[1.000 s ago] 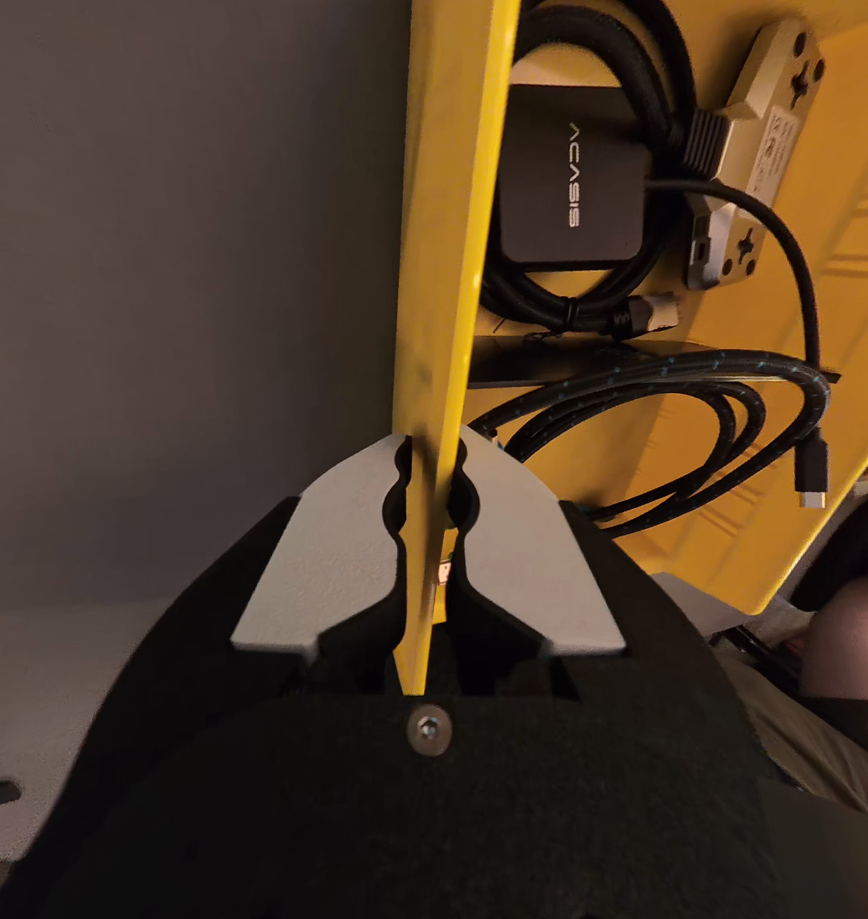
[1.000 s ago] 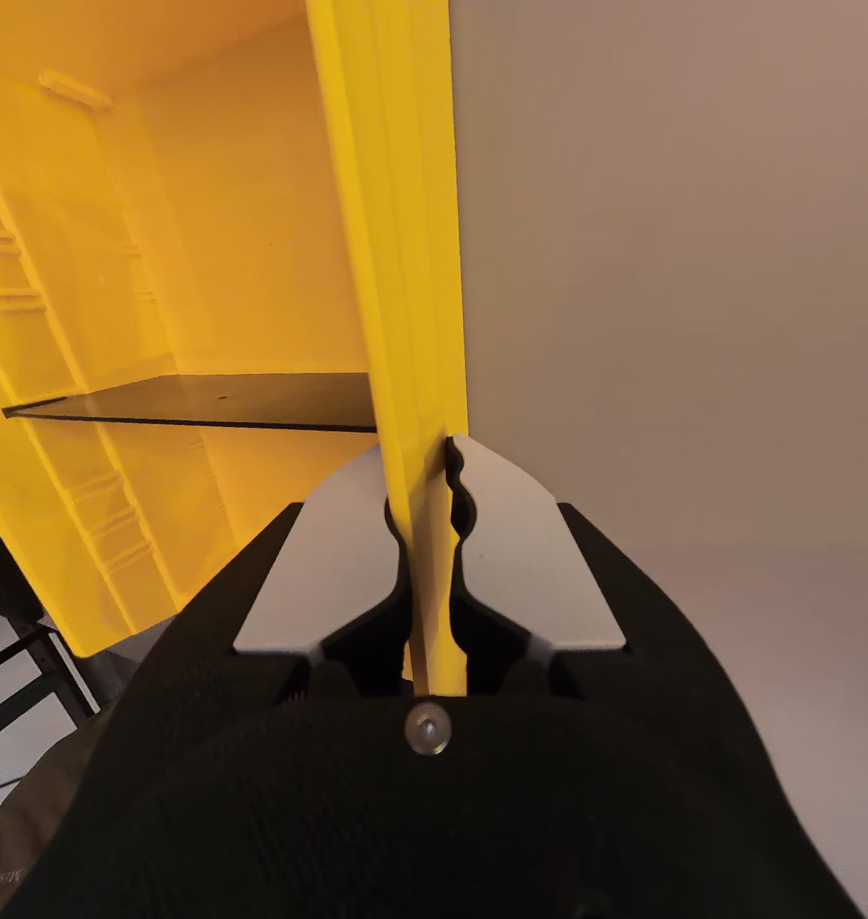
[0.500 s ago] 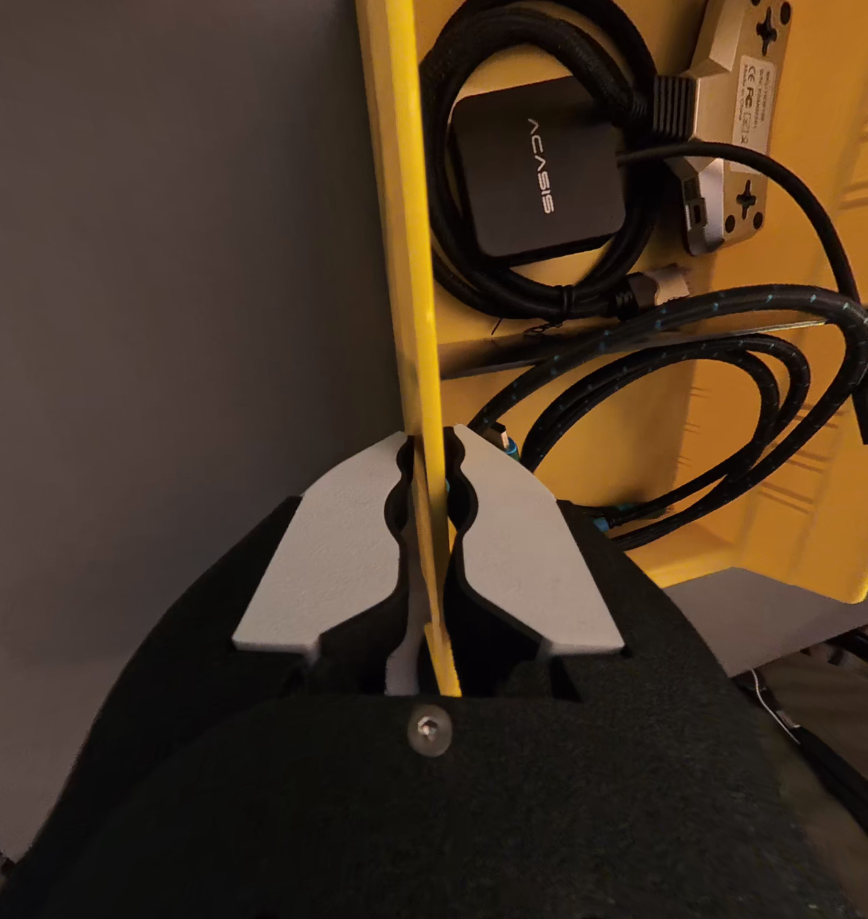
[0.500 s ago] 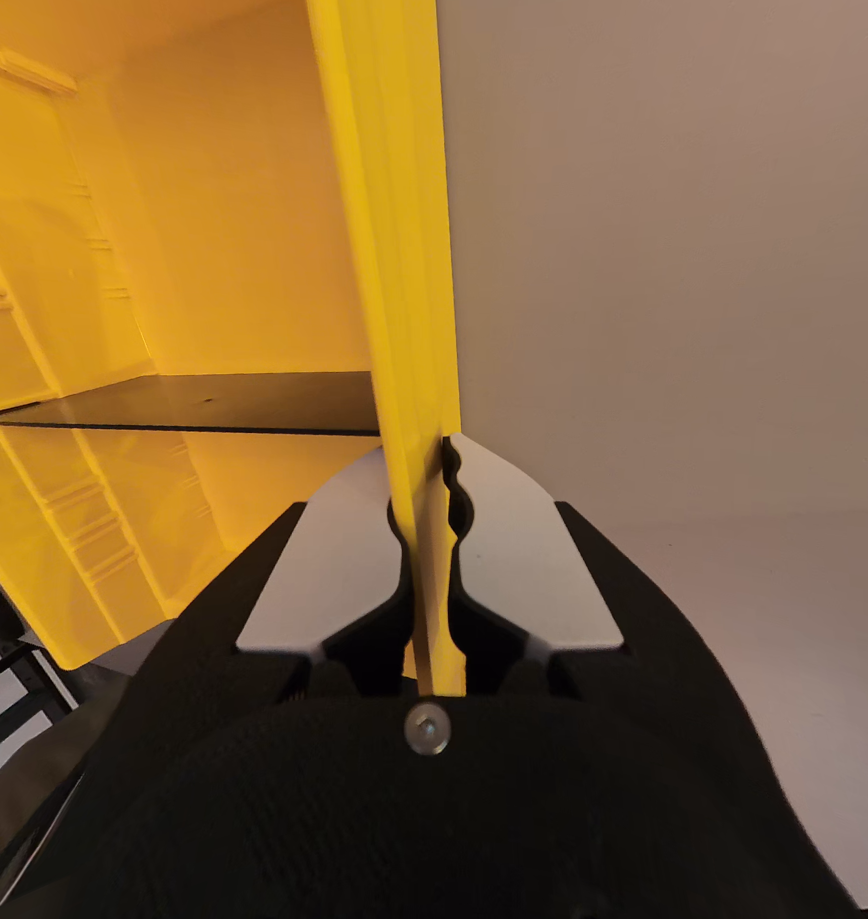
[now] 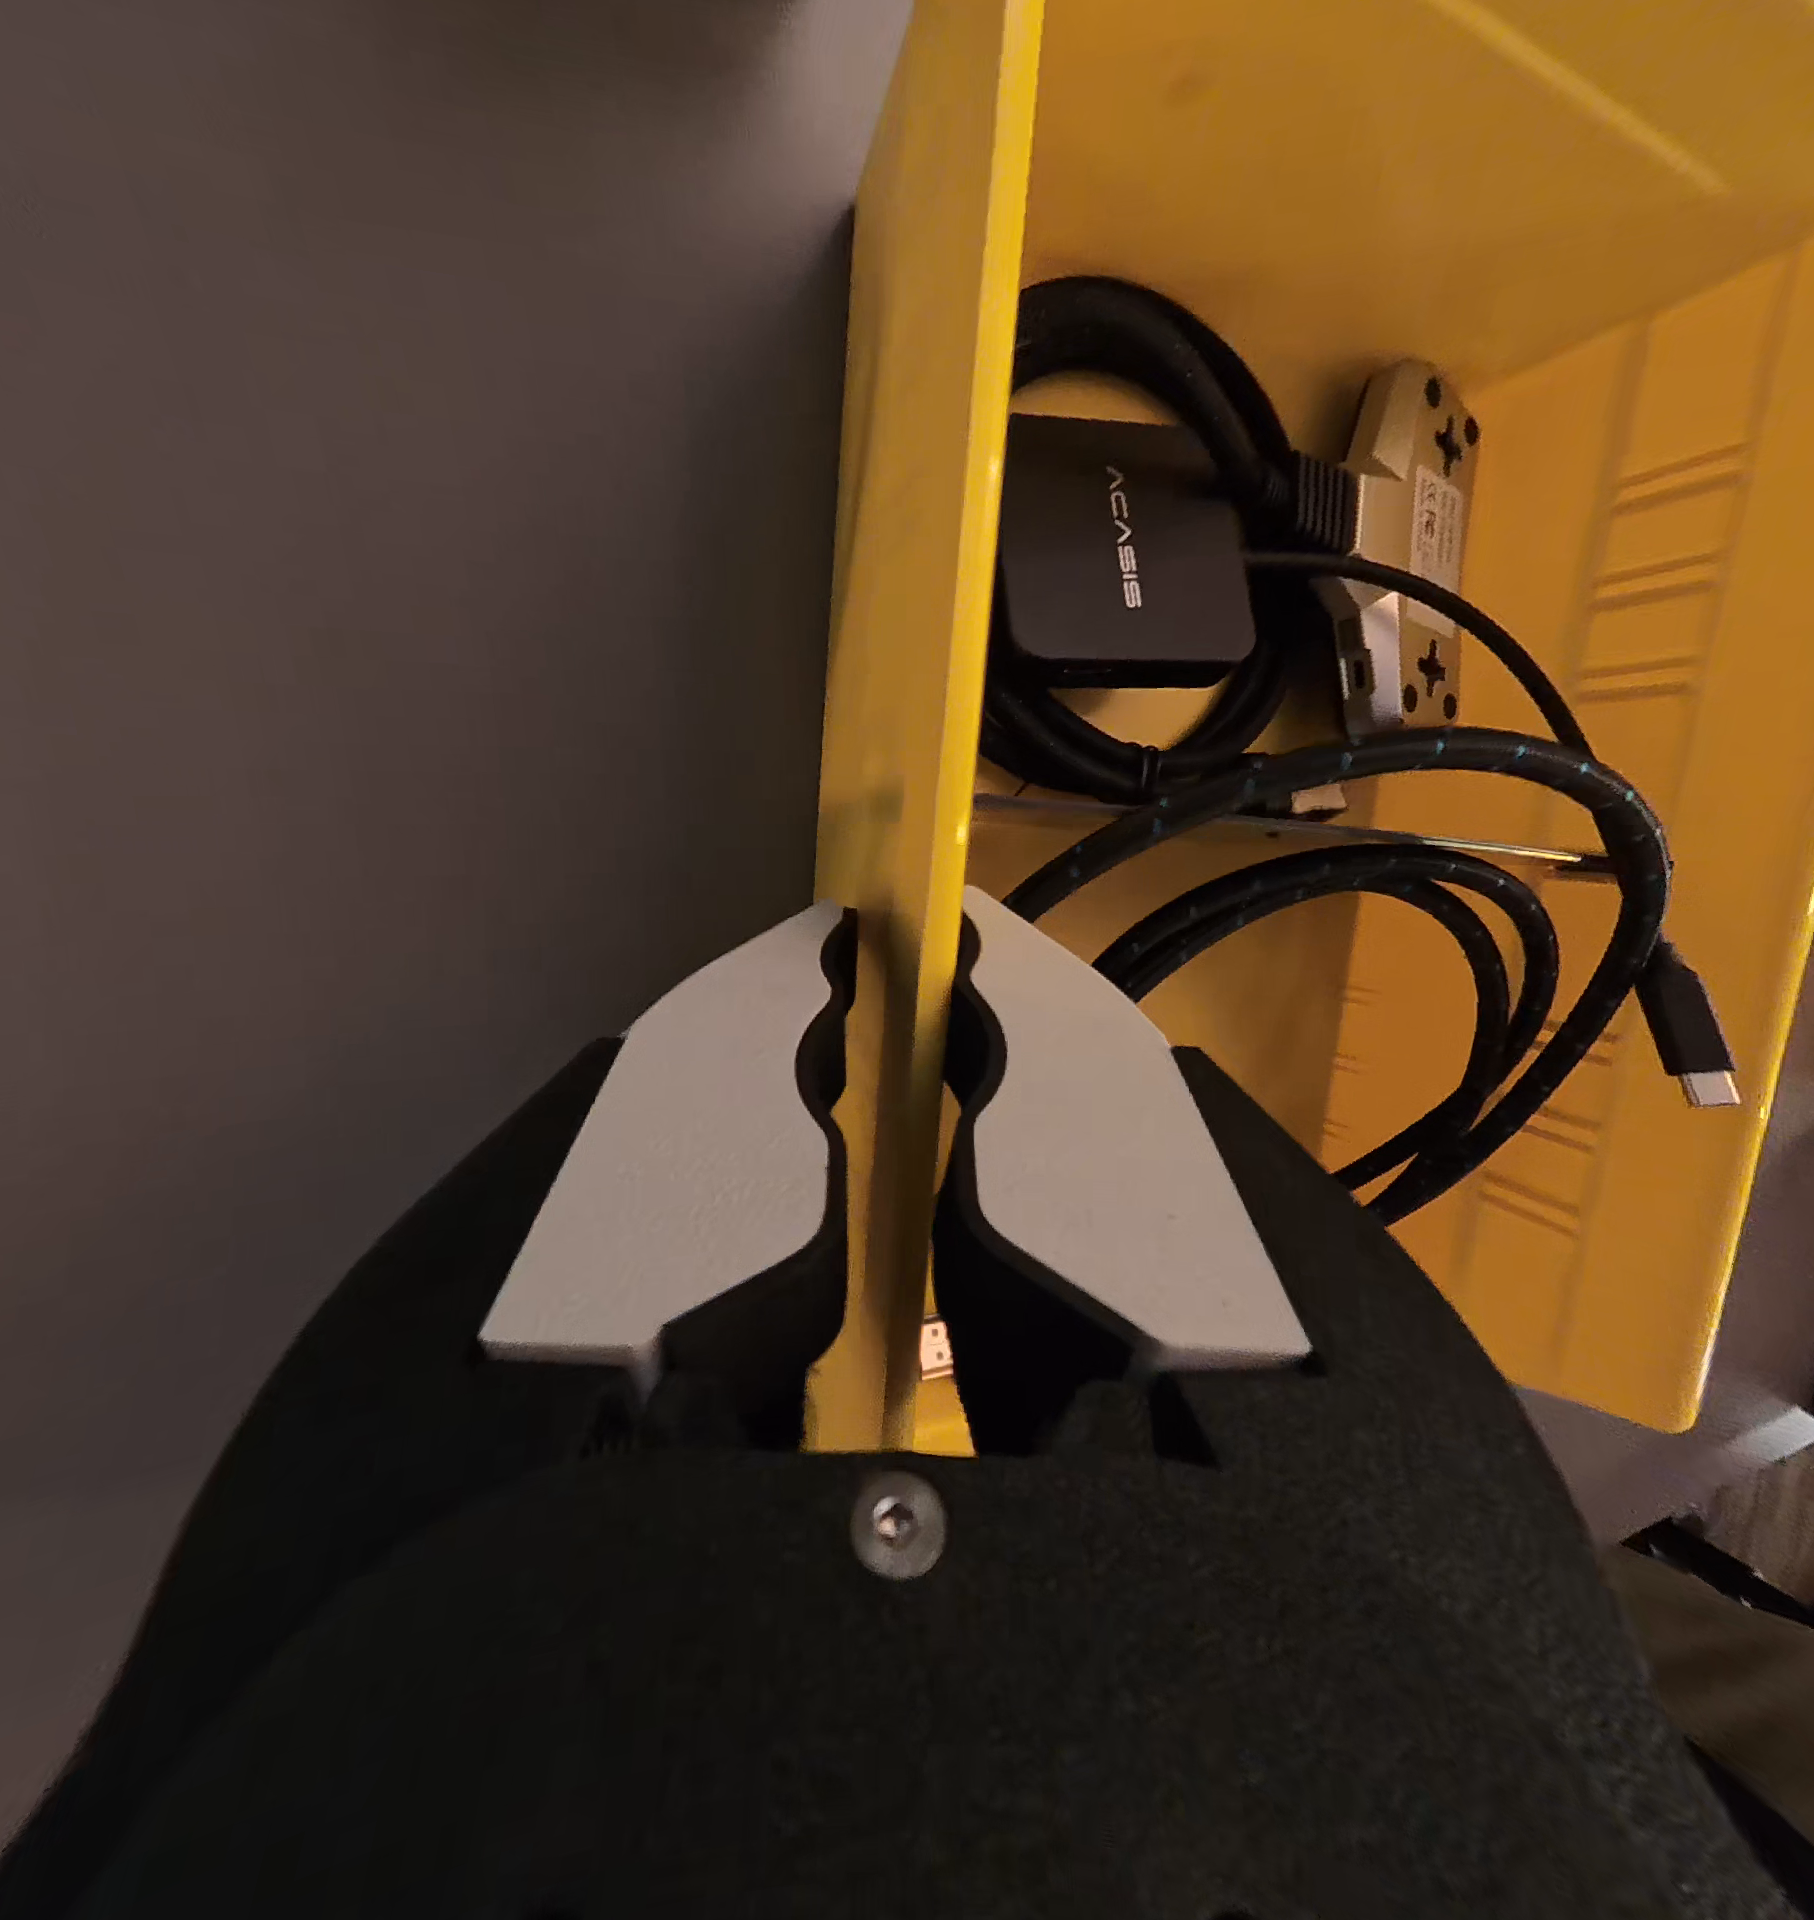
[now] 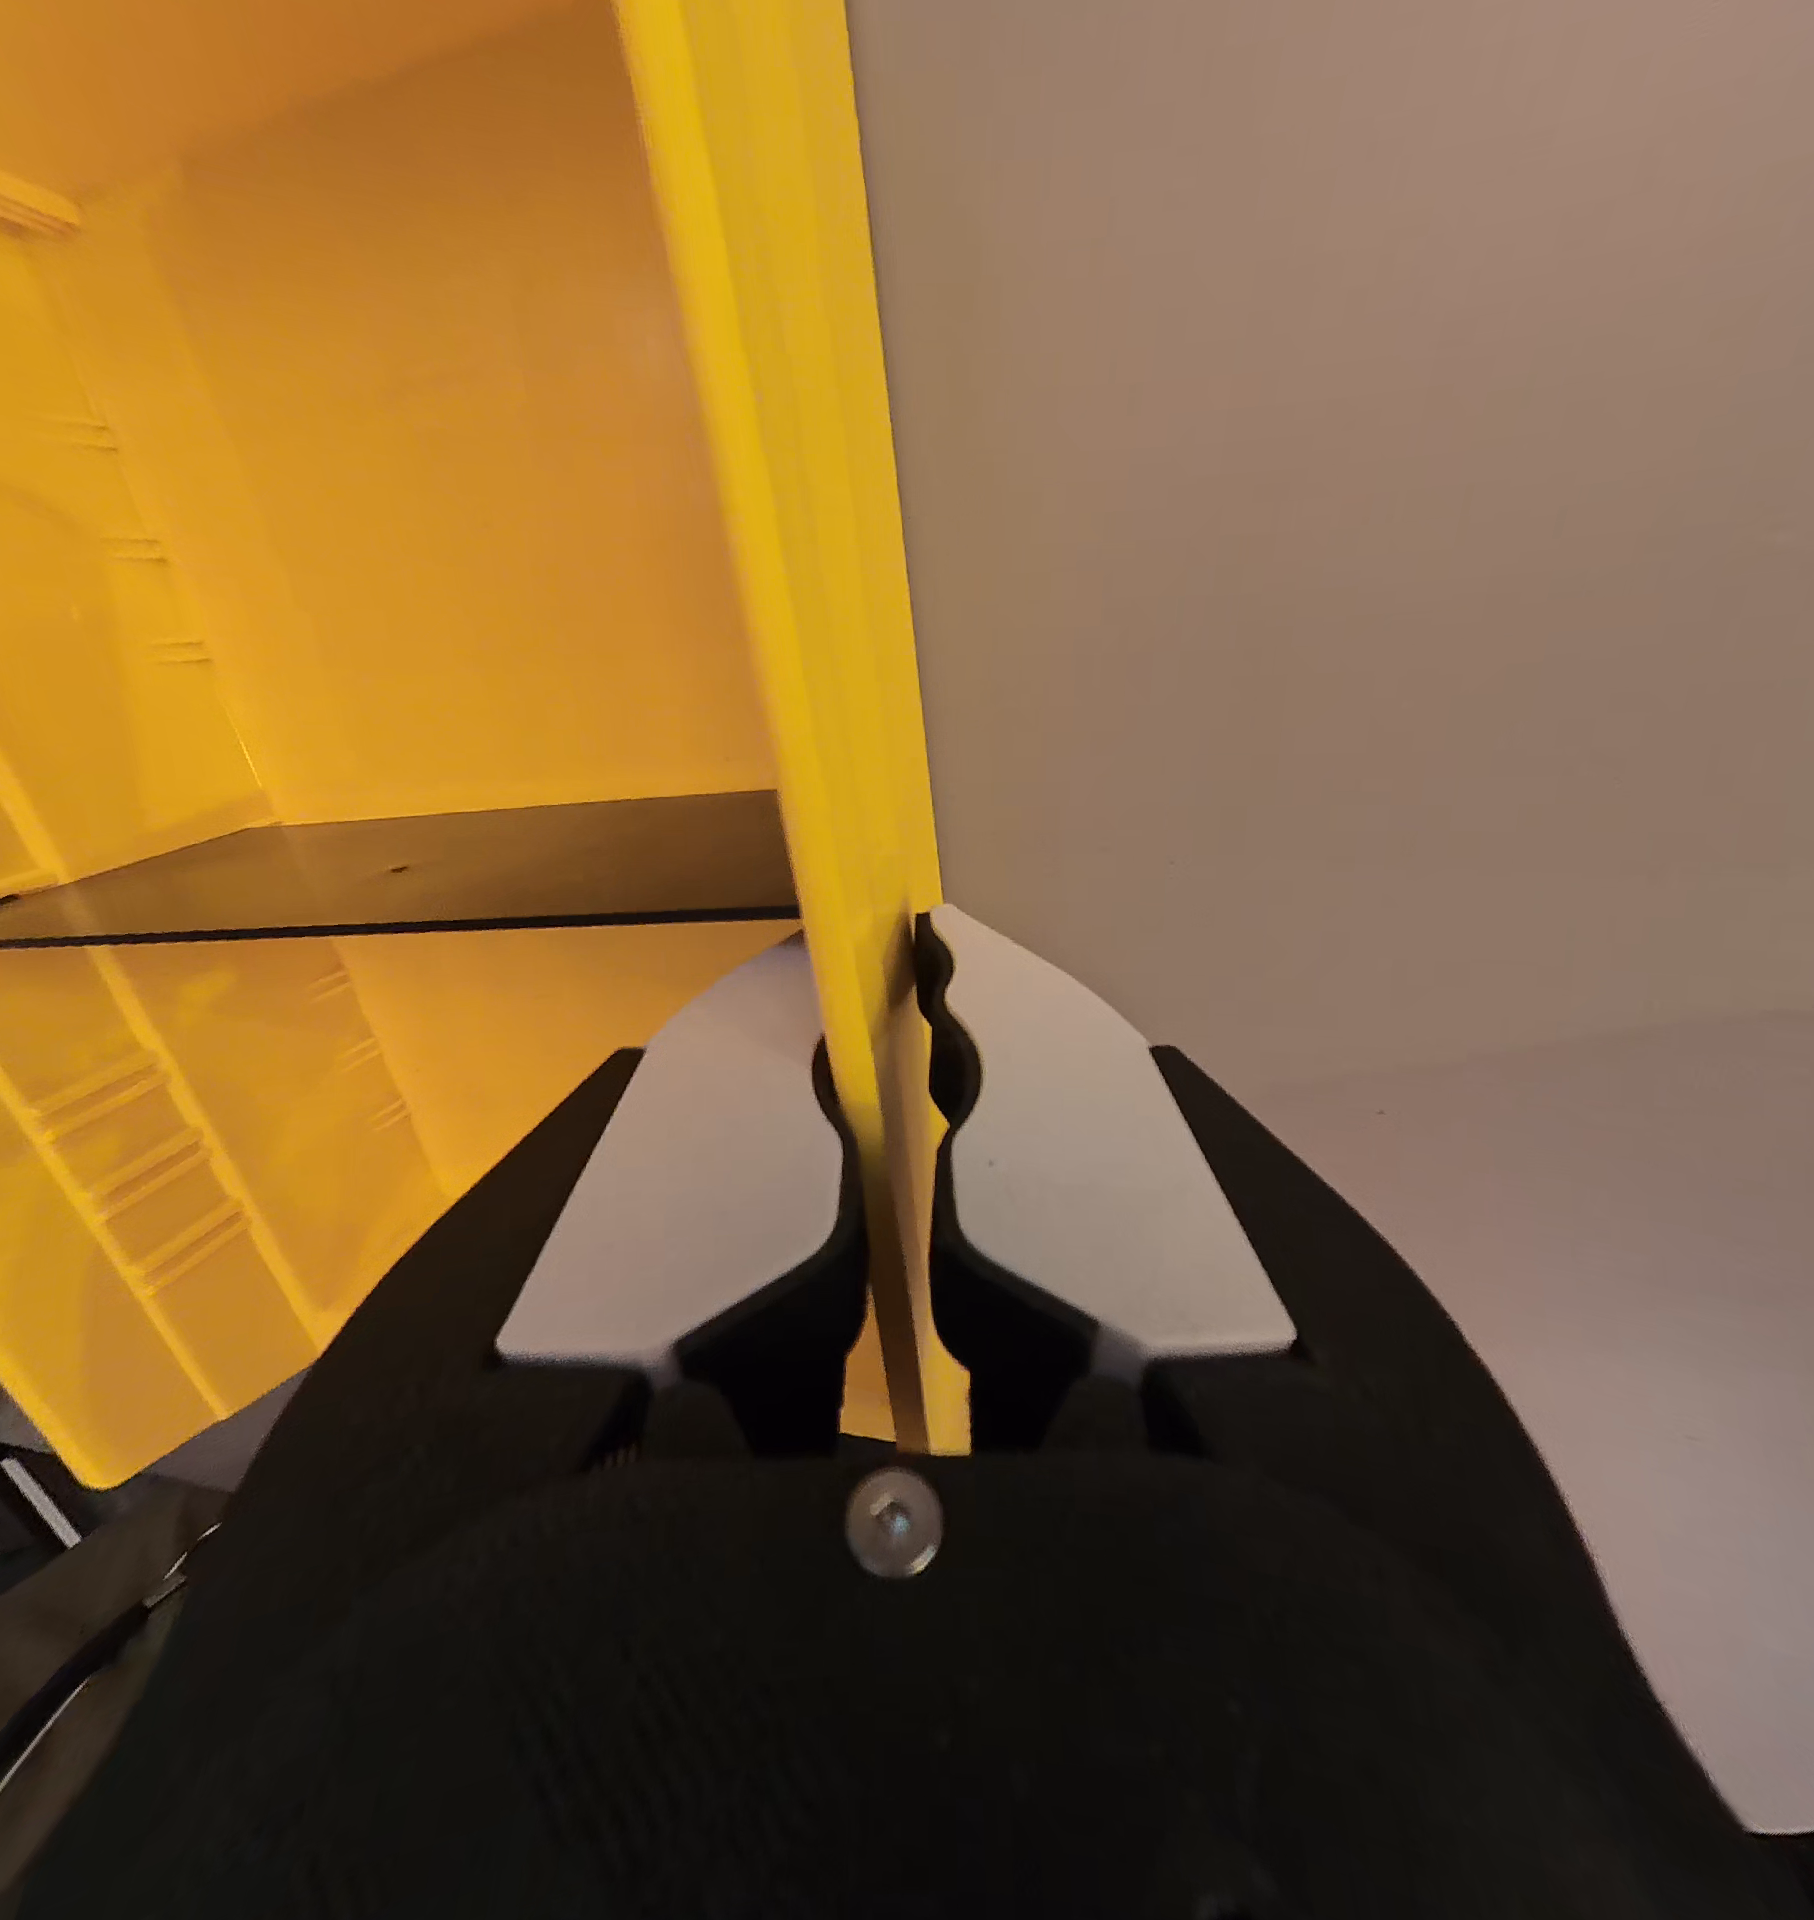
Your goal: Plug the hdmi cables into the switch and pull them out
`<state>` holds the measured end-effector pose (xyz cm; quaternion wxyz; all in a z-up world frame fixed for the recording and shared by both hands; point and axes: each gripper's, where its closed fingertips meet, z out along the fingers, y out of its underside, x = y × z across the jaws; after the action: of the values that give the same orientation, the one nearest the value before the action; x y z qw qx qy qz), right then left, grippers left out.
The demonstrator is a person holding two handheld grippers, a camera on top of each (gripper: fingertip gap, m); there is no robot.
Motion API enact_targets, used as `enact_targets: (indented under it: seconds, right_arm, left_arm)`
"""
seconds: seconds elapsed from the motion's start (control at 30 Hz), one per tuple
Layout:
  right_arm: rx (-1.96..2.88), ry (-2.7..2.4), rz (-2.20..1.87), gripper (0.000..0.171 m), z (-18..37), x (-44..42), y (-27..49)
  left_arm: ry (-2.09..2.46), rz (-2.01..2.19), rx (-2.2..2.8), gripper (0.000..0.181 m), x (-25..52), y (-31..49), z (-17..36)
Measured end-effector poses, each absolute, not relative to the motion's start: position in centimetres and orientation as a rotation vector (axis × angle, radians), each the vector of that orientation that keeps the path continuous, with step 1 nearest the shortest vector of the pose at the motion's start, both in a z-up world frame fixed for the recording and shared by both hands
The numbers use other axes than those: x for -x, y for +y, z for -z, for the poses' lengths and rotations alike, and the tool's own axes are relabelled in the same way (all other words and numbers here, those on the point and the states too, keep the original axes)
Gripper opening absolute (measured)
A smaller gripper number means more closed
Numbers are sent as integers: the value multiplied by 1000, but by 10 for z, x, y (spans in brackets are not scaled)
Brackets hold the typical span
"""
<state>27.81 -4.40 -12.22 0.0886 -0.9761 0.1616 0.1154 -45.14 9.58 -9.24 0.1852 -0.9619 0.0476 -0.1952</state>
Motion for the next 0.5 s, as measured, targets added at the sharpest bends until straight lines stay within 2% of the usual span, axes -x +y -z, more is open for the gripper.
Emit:
enact_targets:
  seconds: [0.2, 0.33, 0.37, 0.47, 0.5]
  right_arm:
    - [2930, 477, -302, 7, 127, -277, -45]
    - [2992, 399, -282, 13, 133, -272, -52]
    - [2996, 395, -285, 13, 133, -271, -53]
    - [2998, 370, -327, 22, 129, -267, -54]
    - [2993, 382, -334, 25, 125, -267, -56]
  left_arm:
    - [105, 648, 2638, 17, 451, 92, 86]
    - [133, 720, 2423, 23, 450, 97, 46]
    - [187, 686, 2372, 27, 449, 99, 34]
    - [496, 602, 2178, 24, 427, 112, -8]
    - [624, 568, 2113, 28, 415, 118, -18]
